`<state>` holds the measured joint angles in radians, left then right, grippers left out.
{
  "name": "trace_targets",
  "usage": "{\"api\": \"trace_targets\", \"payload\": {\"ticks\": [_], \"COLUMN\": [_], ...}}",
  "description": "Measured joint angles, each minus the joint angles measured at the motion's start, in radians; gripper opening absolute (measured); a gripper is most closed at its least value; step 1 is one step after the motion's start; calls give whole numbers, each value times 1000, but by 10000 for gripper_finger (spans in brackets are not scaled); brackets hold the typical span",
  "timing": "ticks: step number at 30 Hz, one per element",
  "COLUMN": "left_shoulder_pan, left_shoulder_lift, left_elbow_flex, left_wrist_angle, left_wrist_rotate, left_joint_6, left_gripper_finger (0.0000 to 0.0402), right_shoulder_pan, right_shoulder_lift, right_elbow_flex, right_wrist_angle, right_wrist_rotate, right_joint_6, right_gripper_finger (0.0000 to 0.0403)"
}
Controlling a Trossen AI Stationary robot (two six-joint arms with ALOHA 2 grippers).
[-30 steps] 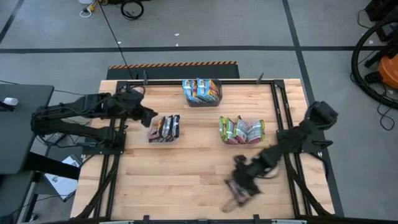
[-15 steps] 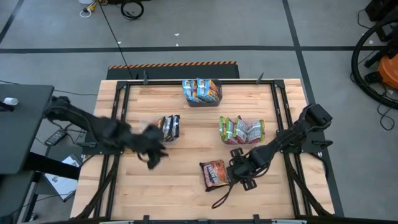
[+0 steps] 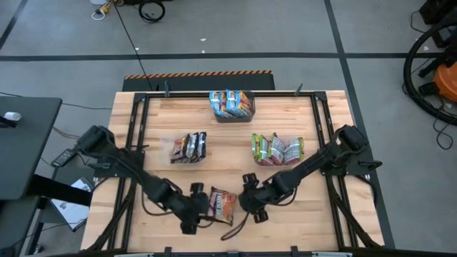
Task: Sort Maruchan noodles
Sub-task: Put the black noodle pack into the left transparent bin
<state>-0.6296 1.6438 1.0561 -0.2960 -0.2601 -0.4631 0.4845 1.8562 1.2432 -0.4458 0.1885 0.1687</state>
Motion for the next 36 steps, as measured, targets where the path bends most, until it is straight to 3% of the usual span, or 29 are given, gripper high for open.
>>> {"api": "trace_targets", "payload": {"ticks": [6, 12, 18, 24, 28, 34, 36], "left_shoulder_pan": [-55, -124, -124, -109, -107, -84, -56], "left_shoulder_lift": [101, 199, 349, 422, 421, 385, 354], "left_elbow_flex": [0, 61, 160, 211, 214, 238, 272], "left_wrist_angle": [66, 63, 56, 3, -29, -109, -209], "left_wrist_rotate": [58, -232, -349, -434, -433, -375, -318], "left_joint_6": [68, 221, 237, 183, 85, -28, -109], "left_gripper_finger": [220, 222, 216, 211, 162, 23, 15], "right_shoulder_pan": [14, 35, 45, 50, 50, 56, 65], "right_shoulder_lift": [-36, -33, -33, -33, -43, -155, -213], "right_elbow_flex": [2, 2, 2, 2, 2, 2, 2], "right_wrist_angle": [-89, -114, -157, -181, -242, -431, -504], "right_wrist_rotate": [45, 35, 10, -45, -93, -90, -61], "right_joint_6": [124, 201, 262, 277, 298, 372, 400], "right_gripper_finger": [238, 236, 235, 235, 235, 235, 235]}}
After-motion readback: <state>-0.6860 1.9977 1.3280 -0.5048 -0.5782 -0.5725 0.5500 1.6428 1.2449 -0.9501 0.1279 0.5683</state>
